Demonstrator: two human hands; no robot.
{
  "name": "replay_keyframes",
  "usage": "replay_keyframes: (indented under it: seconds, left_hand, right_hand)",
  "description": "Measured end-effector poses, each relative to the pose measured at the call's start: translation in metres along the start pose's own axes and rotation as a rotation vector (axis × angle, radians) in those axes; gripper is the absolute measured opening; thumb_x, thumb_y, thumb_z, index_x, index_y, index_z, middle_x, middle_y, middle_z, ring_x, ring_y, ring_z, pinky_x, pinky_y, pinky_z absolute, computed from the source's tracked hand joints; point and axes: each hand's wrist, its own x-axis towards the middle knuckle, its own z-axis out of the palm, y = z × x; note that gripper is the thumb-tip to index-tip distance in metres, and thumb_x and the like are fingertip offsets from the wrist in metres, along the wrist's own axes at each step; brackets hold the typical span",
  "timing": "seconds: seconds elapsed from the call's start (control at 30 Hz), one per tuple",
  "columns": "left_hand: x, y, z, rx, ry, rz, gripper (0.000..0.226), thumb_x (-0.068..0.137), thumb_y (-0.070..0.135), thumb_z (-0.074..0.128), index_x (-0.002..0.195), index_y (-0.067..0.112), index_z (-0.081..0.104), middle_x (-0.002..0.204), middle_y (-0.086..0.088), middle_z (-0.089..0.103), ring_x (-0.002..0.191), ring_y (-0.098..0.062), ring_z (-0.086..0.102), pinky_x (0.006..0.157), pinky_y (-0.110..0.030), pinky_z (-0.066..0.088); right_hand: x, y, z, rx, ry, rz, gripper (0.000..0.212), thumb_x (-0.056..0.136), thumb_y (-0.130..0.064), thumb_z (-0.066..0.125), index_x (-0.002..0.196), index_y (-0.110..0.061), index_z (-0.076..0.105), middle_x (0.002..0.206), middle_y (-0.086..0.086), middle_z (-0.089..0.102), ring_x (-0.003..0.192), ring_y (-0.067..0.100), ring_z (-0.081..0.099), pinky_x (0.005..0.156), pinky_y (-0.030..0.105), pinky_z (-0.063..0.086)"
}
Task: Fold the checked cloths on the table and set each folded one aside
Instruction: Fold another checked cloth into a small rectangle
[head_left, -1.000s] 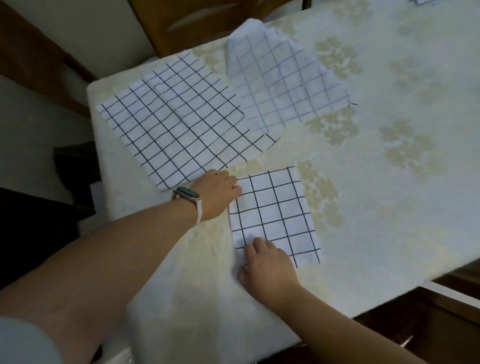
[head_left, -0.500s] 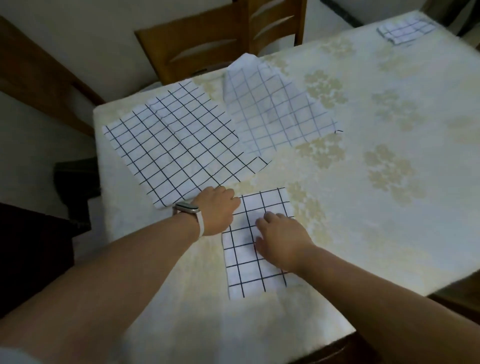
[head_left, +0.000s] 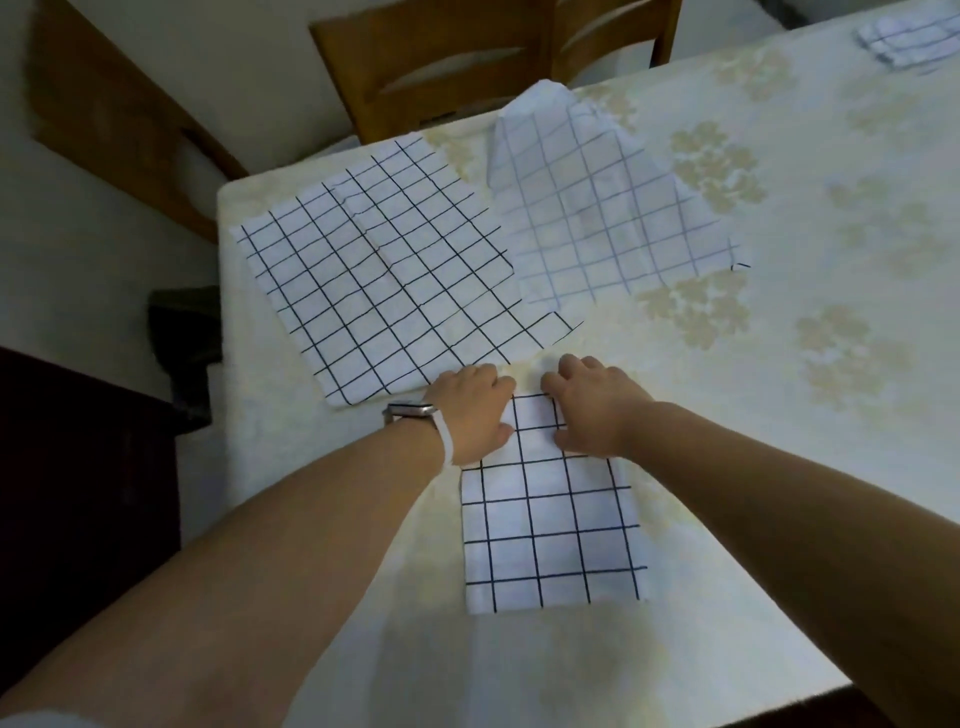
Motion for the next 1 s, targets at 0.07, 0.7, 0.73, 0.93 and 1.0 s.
replay_keyframes:
  seconds: [0.07,0.7,0.73,0.93,1.0]
  left_hand:
    - [0.004,0.000,-0.002,-0.037,-0.026,-0.003,0.040,0.088,0.045,0.052,0.116,0.017,0.047,0.117,-0.005,0.052,0.108,-0.027,0.051,0.088,-0.042,0.043]
    - [-0.015,0.015,-0.039,-0.335,-0.141,-0.091,0.039,0.092,0.033,0.052,0.130,0.026,0.050,0.124,-0.001,0.049,0.108,-0.024,0.052,0.091,-0.038,0.046]
    - [-0.017,0.016,-0.041,-0.318,-0.136,-0.080,0.038,0.092,0.034,0.053,0.128,0.026,0.052,0.123,-0.001,0.049,0.109,-0.024,0.051,0.092,-0.038,0.045]
    - [-0.042,0.033,-0.064,-0.362,0.001,-0.087,0.011,0.093,0.028,0.050,0.095,0.020,0.058,0.092,0.003,0.059,0.083,-0.022,0.057,0.070,-0.030,0.038]
    - [-0.055,0.039,-0.068,-0.346,0.083,-0.058,0.012,0.092,0.027,0.050,0.092,0.020,0.060,0.087,0.003,0.062,0.079,-0.021,0.058,0.068,-0.029,0.037]
  right_hand:
    - [0.004,0.002,-0.001,-0.005,-0.012,-0.005,0.060,0.080,-0.044,0.063,0.129,-0.016,0.043,0.126,0.010,0.043,0.115,0.031,0.045,0.088,0.040,0.042]
    - [-0.023,0.009,-0.014,0.171,0.055,0.072,0.008,0.085,-0.017,0.047,0.091,-0.020,0.049,0.100,0.004,0.056,0.093,0.028,0.057,0.075,0.031,0.032]
    - [-0.028,0.009,-0.018,0.165,0.064,0.062,0.007,0.085,-0.016,0.047,0.090,-0.021,0.048,0.100,0.004,0.057,0.092,0.028,0.057,0.074,0.031,0.032]
    - [-0.063,0.004,-0.032,0.147,0.115,0.038,0.015,0.082,-0.016,0.047,0.095,-0.016,0.056,0.099,0.006,0.060,0.087,0.029,0.058,0.073,0.034,0.046]
    - [-0.079,0.001,-0.033,0.131,0.144,0.018,0.015,0.083,-0.016,0.048,0.095,-0.015,0.057,0.097,0.006,0.059,0.086,0.029,0.058,0.070,0.034,0.046]
